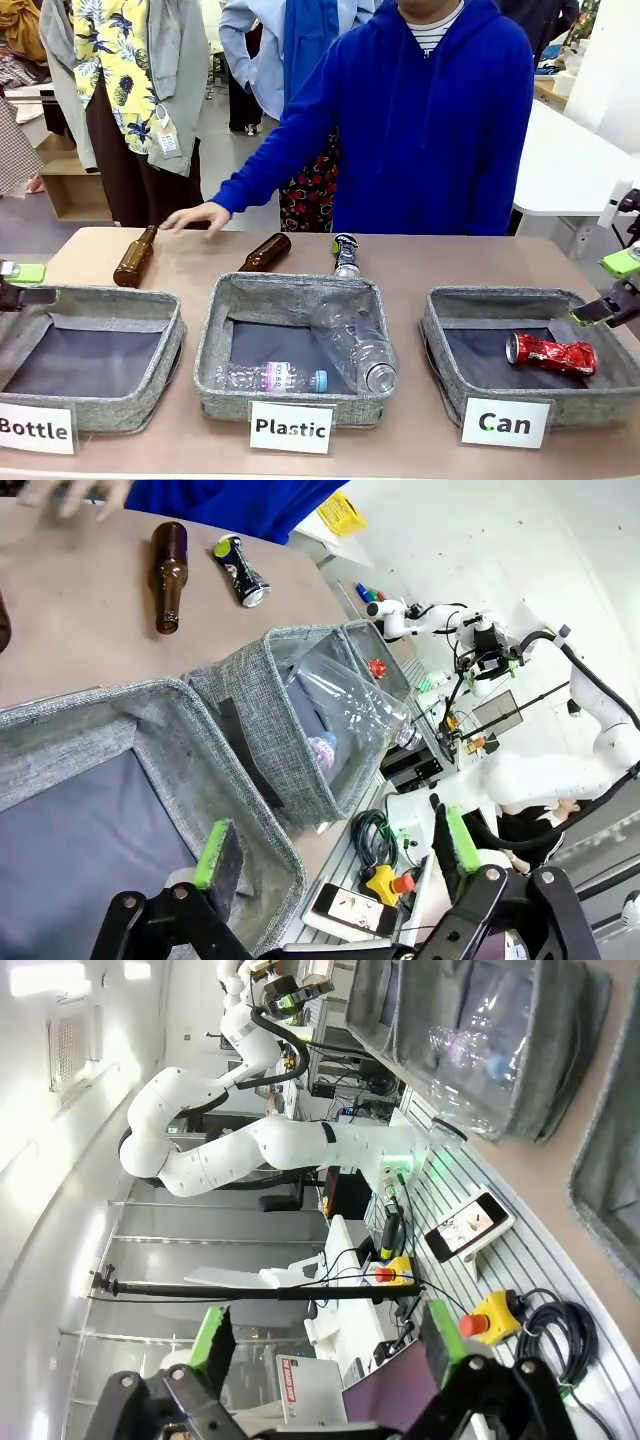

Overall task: Sort the can waste into the basket.
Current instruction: Pick up the can waste from the table and place it in the right Fabric basket.

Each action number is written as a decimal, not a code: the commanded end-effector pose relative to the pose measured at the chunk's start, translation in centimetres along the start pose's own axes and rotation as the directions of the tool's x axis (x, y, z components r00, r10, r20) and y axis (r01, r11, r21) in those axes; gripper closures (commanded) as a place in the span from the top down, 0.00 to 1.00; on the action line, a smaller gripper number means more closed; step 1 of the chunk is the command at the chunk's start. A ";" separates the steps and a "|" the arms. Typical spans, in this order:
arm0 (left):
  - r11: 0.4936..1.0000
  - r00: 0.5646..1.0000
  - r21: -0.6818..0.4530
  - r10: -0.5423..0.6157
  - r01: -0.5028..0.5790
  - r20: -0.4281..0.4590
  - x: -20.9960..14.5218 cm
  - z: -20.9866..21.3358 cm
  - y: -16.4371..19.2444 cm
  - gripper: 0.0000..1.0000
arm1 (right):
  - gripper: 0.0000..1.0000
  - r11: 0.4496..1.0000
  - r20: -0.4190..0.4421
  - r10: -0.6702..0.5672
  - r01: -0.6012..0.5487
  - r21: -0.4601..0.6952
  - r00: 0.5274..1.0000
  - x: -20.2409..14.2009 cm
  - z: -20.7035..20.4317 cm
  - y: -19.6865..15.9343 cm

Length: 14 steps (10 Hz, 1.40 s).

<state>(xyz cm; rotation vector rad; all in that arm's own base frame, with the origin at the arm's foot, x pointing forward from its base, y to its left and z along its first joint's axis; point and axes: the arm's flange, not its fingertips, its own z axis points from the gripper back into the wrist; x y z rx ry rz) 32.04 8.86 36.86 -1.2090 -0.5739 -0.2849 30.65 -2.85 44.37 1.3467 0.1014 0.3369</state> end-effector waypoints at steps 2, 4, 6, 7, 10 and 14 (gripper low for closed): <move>1.000 1.000 0.000 0.008 -0.008 0.008 0.0 0.0 -0.3 1.00 | 1.00 0.913 -0.064 0.345 -0.350 -0.207 0.937 1.9 -1.8 2.8; 1.000 1.000 0.000 0.008 -0.008 0.008 0.0 0.0 -0.3 1.00 | 1.00 0.649 -0.293 0.550 -0.621 -0.440 0.782 10.0 -4.5 3.8; 1.000 1.000 0.000 0.008 -0.008 0.008 0.0 0.0 -0.3 1.00 | 1.00 0.700 -0.363 0.437 -0.565 -0.438 0.823 14.7 -8.2 3.3; 1.000 1.000 0.000 0.008 -0.008 0.008 0.0 0.0 -0.3 1.00 | 1.00 0.684 -0.367 0.446 -0.575 -0.449 0.816 16.2 -9.4 3.9; 1.000 1.000 0.000 0.008 -0.008 0.008 0.0 0.0 -0.3 1.00 | 1.00 0.681 -0.385 0.442 -0.583 -0.443 0.810 16.6 -10.8 4.3; 1.000 1.000 0.000 0.008 -0.008 0.008 0.0 0.0 -0.3 1.00 | 1.00 0.838 -0.006 0.242 -0.212 -0.503 0.970 19.3 -12.0 4.0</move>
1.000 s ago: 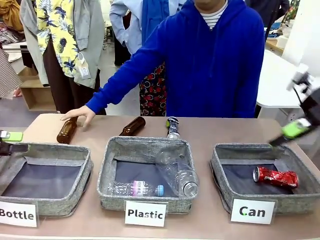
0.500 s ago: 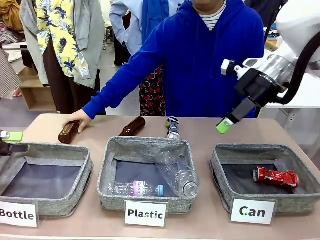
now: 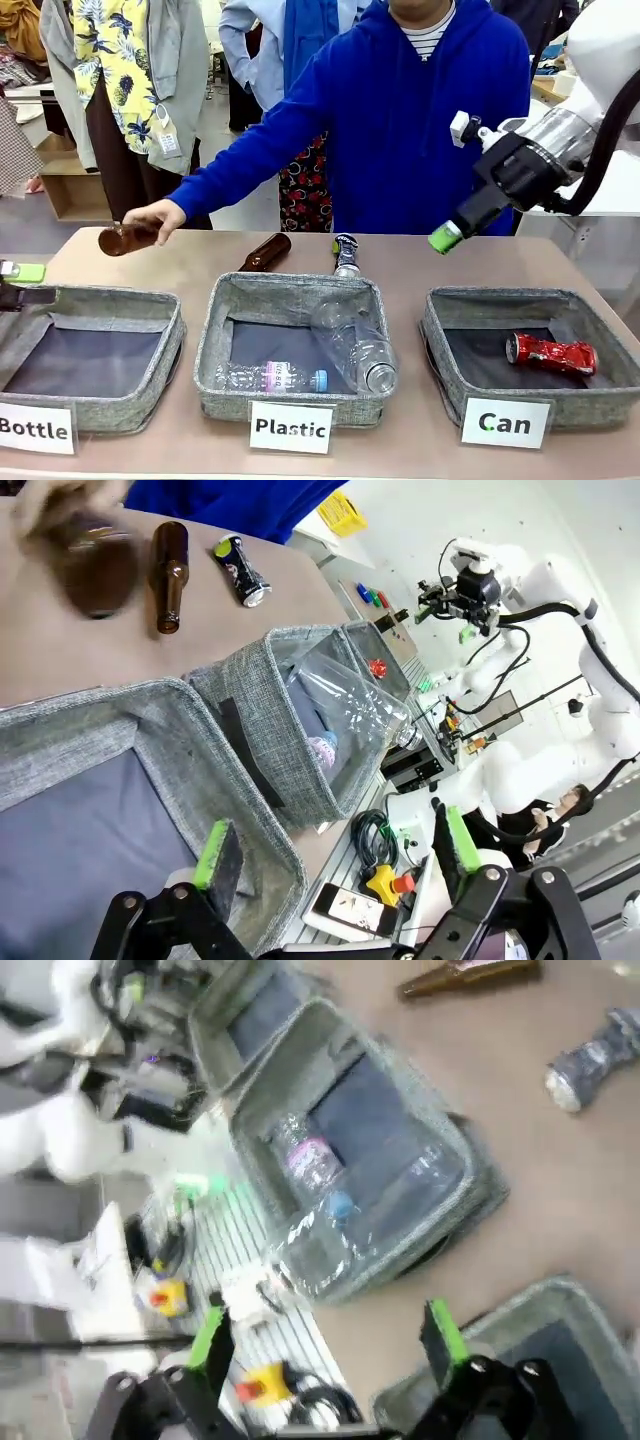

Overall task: Sort the can waste into the basket.
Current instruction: Pick up the can waste from the table and place it in the right Fabric basket.

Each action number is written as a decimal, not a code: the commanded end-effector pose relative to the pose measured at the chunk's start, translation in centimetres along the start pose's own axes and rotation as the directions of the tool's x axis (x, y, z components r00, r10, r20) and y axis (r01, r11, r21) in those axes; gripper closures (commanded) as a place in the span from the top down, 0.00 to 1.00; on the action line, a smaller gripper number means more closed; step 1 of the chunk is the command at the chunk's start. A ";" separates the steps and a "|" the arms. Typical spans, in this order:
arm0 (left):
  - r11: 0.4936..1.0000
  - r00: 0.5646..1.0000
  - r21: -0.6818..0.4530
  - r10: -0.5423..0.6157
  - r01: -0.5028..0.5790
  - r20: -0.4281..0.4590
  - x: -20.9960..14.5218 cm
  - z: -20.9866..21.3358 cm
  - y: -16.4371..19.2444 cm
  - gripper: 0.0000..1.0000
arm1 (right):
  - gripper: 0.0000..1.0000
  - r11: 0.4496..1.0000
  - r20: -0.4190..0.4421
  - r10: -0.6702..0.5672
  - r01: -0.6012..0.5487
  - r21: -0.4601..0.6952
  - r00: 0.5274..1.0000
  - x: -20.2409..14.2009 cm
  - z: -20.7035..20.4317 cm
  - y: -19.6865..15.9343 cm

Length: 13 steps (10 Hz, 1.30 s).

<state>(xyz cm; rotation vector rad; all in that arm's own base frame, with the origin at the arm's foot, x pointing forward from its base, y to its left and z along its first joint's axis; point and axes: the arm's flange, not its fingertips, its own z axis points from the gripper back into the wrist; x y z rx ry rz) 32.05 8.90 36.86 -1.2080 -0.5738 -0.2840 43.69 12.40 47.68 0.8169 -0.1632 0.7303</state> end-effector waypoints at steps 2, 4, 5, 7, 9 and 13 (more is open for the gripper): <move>1.000 1.000 -0.002 0.008 -0.008 0.008 0.0 -0.1 -0.3 1.00 | 1.00 0.840 0.331 -0.514 0.542 0.008 0.791 8.6 -3.1 0.6; 1.000 1.000 -0.002 0.008 -0.008 0.008 0.0 -0.1 -0.3 1.00 | 1.00 0.790 0.393 -0.512 0.598 -0.132 0.764 11.8 -5.0 0.6; 1.000 1.000 0.000 0.001 -0.001 0.000 0.0 0.0 0.0 1.00 | 1.00 0.778 0.383 -0.525 0.611 -0.146 0.760 12.5 -5.6 0.0; 0.999 0.969 0.026 -0.036 0.031 0.245 -0.5 13.8 -4.0 1.00 | 1.00 0.747 0.406 -0.537 0.640 -0.178 0.739 13.1 -6.0 -1.7; 1.000 0.956 -0.022 0.000 0.007 0.294 -1.4 16.3 -3.7 1.00 | 1.00 0.747 0.369 -0.528 0.625 -0.229 0.765 14.0 -7.2 -2.7; 0.993 0.979 -0.122 0.036 -0.011 0.201 0.0 10.3 -3.0 1.00 | 1.00 0.731 0.337 -0.524 0.616 -0.293 0.782 14.1 -8.4 -3.5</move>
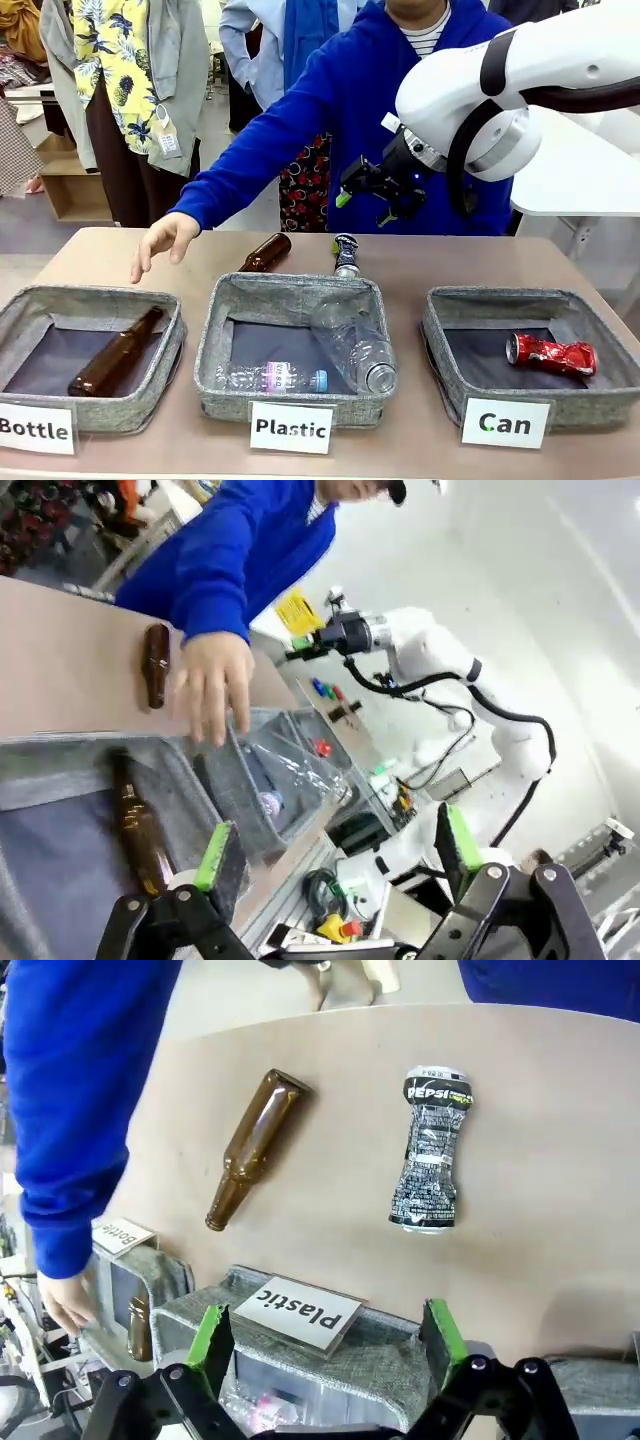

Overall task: Sort the can waste into the basket.
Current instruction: Pick up the can waste from the table and place it in the right Fabric basket.

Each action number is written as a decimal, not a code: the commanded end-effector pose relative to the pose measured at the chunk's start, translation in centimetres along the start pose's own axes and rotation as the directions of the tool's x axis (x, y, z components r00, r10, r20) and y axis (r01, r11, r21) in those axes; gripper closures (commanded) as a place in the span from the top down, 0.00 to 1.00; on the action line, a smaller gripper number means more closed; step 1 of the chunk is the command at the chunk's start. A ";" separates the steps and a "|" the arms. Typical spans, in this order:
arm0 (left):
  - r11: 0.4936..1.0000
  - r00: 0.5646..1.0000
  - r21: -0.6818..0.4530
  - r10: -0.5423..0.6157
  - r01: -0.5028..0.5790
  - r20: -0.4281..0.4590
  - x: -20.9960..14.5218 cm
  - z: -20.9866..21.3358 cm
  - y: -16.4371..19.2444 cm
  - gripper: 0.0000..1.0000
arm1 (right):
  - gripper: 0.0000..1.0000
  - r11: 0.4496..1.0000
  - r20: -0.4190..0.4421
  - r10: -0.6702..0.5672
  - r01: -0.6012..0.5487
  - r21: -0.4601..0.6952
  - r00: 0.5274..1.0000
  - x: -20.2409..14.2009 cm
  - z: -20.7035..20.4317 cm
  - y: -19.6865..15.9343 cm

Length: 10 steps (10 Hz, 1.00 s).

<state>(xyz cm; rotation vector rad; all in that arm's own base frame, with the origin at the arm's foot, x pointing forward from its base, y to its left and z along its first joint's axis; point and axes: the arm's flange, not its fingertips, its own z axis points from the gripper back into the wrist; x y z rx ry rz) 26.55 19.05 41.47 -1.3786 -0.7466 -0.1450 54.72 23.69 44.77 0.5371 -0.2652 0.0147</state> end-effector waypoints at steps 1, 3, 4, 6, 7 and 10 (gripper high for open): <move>1.000 0.998 -0.023 -0.018 0.017 -0.053 0.6 -3.7 -0.1 1.00 | 1.00 0.999 -0.023 -0.014 0.013 -0.035 1.000 0.5 0.2 0.5; 0.999 0.981 0.034 -0.022 0.029 -0.192 0.5 -9.6 0.9 1.00 | 1.00 0.999 -0.053 0.001 -0.003 -0.047 0.999 0.9 -0.1 0.8; 0.999 0.971 0.054 0.005 0.009 -0.237 -0.5 -12.1 1.7 1.00 | 1.00 0.998 -0.071 0.010 -0.014 -0.058 0.997 0.9 -0.4 1.0; 0.982 0.936 0.173 -0.004 0.069 -0.353 -3.6 -17.5 3.6 1.00 | 1.00 0.994 -0.114 0.045 -0.056 -0.095 0.992 1.2 -2.1 1.9; 0.982 0.912 0.175 0.004 0.074 -0.410 -5.4 -19.8 4.1 1.00 | 1.00 0.990 -0.126 0.061 -0.076 -0.119 0.990 1.7 -3.0 2.3; 0.987 0.924 0.153 0.004 0.059 -0.383 0.8 -17.2 5.4 1.00 | 1.00 0.953 -0.239 0.134 -0.191 -0.234 0.962 3.4 -8.2 4.3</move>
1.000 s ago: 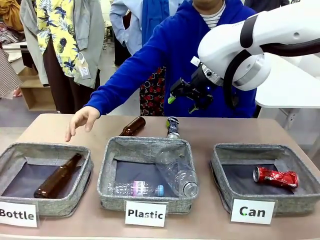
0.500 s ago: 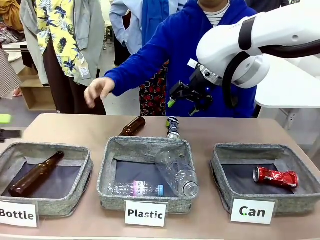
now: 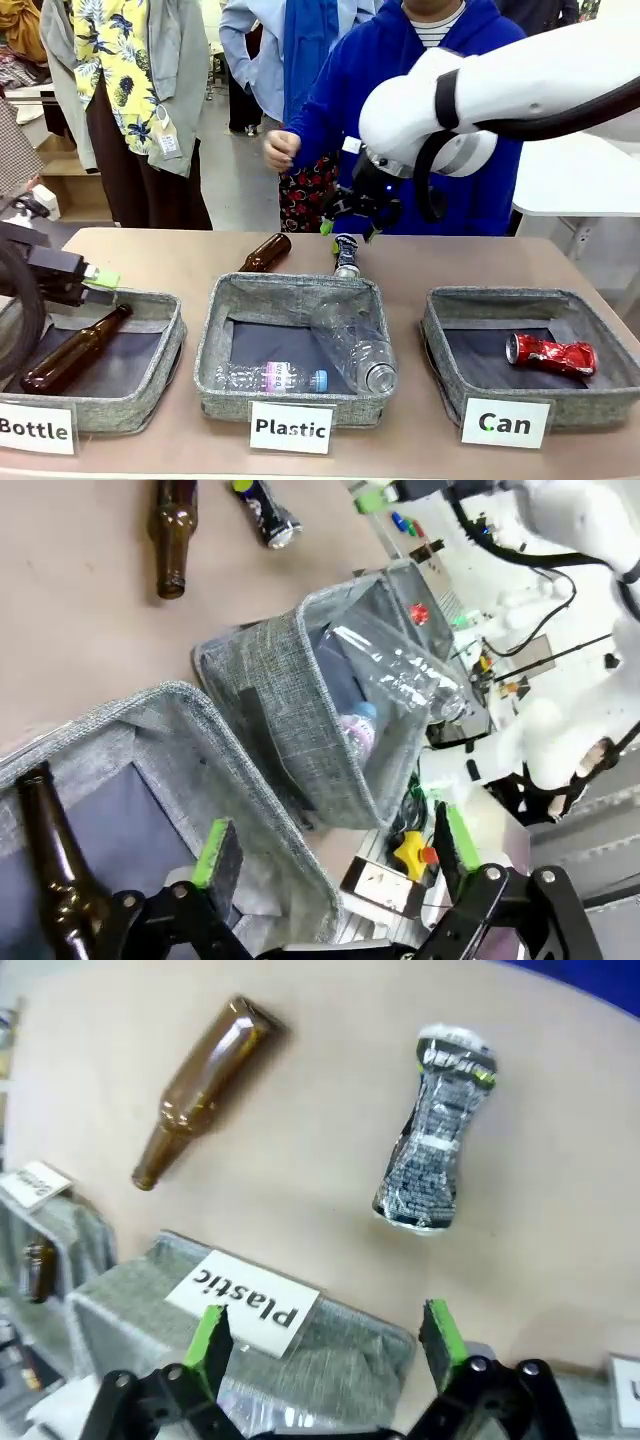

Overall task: Sort the can waste into the basket.
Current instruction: Pick up the can waste from the table and place it in the right Fabric basket.

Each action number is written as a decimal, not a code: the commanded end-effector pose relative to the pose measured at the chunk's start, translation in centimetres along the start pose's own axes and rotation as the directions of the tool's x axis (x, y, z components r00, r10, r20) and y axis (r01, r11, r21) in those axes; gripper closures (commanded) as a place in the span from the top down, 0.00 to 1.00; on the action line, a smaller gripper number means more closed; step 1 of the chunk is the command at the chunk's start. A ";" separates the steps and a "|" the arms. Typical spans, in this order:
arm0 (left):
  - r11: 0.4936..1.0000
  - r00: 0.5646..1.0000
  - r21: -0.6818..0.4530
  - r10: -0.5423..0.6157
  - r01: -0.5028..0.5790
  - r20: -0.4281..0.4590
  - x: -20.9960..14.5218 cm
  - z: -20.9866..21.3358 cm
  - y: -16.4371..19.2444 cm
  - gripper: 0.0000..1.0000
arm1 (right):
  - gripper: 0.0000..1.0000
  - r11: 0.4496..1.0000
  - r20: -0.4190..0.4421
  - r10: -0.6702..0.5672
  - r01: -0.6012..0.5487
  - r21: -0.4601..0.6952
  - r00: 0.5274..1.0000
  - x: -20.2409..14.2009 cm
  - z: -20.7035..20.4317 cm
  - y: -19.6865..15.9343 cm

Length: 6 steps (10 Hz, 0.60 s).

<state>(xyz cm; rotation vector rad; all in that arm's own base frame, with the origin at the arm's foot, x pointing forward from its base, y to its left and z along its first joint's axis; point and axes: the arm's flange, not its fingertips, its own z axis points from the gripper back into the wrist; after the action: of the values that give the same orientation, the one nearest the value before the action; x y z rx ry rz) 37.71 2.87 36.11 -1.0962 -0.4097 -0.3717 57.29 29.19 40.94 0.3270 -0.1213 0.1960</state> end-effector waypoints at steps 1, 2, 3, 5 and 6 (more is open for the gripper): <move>0.999 0.999 -0.035 0.001 0.000 0.039 -0.5 2.3 -0.7 1.00 | 1.00 0.991 -0.054 -0.008 0.001 -0.132 0.998 3.8 -3.0 2.1; 0.999 0.999 -0.035 0.001 0.000 0.039 -0.5 2.3 -0.7 1.00 | 1.00 0.984 -0.055 -0.018 0.008 -0.177 0.998 4.1 -4.3 2.5; 0.999 0.999 -0.035 0.001 0.000 0.039 -0.5 2.3 -0.7 1.00 | 1.00 0.976 -0.054 -0.019 0.007 -0.220 0.998 3.9 -5.4 2.7; 0.999 0.999 -0.035 0.001 0.000 0.039 -0.5 2.3 -0.7 1.00 | 1.00 0.969 -0.055 -0.014 0.000 -0.248 0.998 4.2 -7.3 2.8; 0.999 0.999 -0.035 0.001 0.000 0.039 -0.5 2.3 -0.7 1.00 | 1.00 0.962 -0.044 -0.021 0.008 -0.273 0.999 4.5 -8.0 2.6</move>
<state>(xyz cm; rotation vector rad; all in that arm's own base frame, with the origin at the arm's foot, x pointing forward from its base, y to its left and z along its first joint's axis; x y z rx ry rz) 36.97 4.82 37.20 -1.1359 -0.4447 -0.3532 60.94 34.44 34.56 0.0987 -0.0853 0.2057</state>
